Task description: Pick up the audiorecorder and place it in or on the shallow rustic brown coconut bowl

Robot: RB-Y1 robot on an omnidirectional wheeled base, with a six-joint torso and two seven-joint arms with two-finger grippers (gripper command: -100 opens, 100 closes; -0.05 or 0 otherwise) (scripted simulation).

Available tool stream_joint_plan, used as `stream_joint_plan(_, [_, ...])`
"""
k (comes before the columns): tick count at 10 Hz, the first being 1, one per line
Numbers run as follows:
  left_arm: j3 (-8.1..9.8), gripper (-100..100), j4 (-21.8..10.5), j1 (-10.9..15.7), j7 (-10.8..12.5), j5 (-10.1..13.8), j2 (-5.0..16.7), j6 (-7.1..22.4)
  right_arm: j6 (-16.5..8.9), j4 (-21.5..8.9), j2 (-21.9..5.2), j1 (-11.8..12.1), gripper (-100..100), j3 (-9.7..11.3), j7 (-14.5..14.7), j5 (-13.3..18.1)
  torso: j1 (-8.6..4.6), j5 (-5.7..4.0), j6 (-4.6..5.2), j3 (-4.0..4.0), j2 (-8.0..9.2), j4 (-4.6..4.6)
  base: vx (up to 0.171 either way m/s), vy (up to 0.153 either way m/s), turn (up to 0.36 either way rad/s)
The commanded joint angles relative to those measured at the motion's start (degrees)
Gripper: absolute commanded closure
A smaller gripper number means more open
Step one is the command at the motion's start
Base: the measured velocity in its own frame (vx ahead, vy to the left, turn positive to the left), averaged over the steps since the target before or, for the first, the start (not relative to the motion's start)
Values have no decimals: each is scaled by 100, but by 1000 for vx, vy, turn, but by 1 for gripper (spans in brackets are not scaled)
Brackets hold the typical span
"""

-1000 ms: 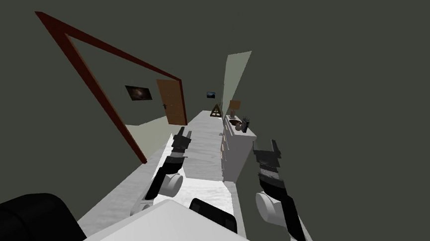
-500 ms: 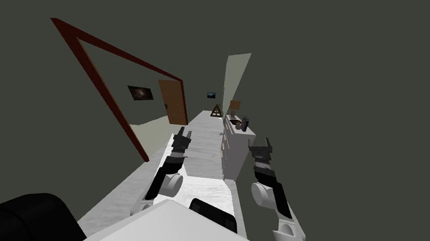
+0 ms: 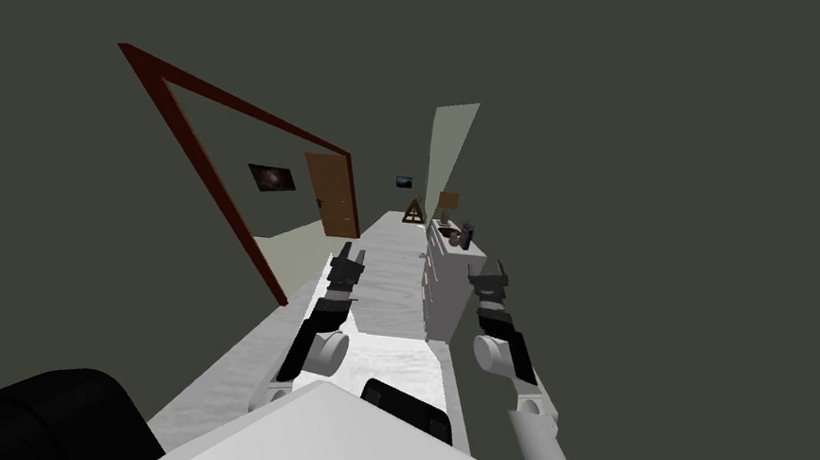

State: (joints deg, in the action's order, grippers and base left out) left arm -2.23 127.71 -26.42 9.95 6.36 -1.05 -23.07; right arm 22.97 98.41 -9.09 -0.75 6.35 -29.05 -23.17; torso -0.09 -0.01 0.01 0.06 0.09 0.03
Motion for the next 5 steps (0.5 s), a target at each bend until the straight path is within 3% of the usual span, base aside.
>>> stream_joint_plan(1, [0, 0, 0, 0, 0, 0, 0, 0, -145, -137, 38, -189, -100, -43, -91, -79, 0, 0, 0, 0, 0, 0, -33, -26, 25])
stream_joint_plan(2, [0, 0, 0, 0, 0, 0, 0, 0, -254, -367, 51, -400, -100, -101, -292, -226, 2, 0, 1, 0, -2, 0, -27, -25, 30])
stream_joint_plan(5, [0, 0, 0, 0, 0, 0, 0, 0, -367, -785, 60, -762, -100, -169, -491, -369, -2, 0, 0, -4, -8, -1, -19, -31, 28])
